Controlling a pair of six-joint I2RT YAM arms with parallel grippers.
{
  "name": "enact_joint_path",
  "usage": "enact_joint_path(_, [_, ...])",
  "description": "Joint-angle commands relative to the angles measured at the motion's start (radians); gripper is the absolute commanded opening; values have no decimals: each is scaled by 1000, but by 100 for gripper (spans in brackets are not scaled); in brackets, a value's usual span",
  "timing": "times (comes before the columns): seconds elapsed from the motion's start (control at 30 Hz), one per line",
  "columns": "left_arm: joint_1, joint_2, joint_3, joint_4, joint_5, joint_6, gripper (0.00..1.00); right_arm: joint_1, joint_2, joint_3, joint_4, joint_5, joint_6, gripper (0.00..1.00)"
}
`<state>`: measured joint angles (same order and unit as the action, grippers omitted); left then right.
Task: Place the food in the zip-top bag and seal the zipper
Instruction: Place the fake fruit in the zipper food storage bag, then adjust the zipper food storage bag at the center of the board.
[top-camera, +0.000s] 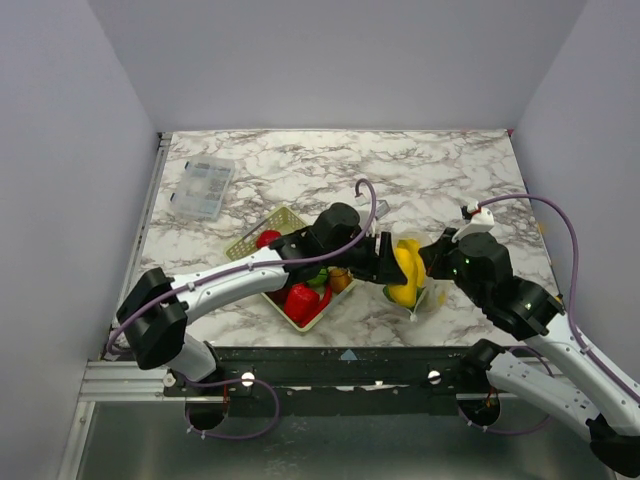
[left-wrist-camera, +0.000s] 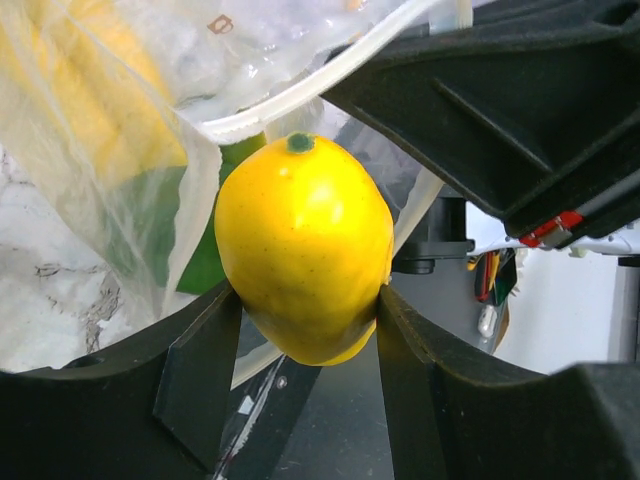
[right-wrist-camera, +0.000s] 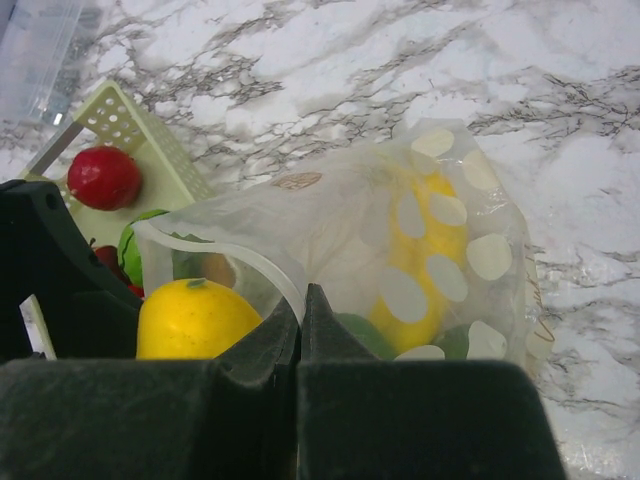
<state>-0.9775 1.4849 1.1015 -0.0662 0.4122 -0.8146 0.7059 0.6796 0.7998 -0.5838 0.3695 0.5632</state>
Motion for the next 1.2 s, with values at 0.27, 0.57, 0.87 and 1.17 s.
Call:
enact_joint_path(0.27, [-1, 155, 203, -99, -53, -149, 99, 3, -24, -6, 20, 29, 0, 1])
enact_joint_path(0.57, [6, -10, 72, -187, -151, 61, 86, 4, -20, -6, 20, 34, 2, 1])
enact_joint_path(0.87, [10, -214, -107, -236, -365, 127, 71, 4, -17, -7, 27, 25, -2, 1])
enact_joint_path(1.17, [43, -6, -20, -192, -226, 107, 73, 4, -29, -4, 21, 19, -2, 1])
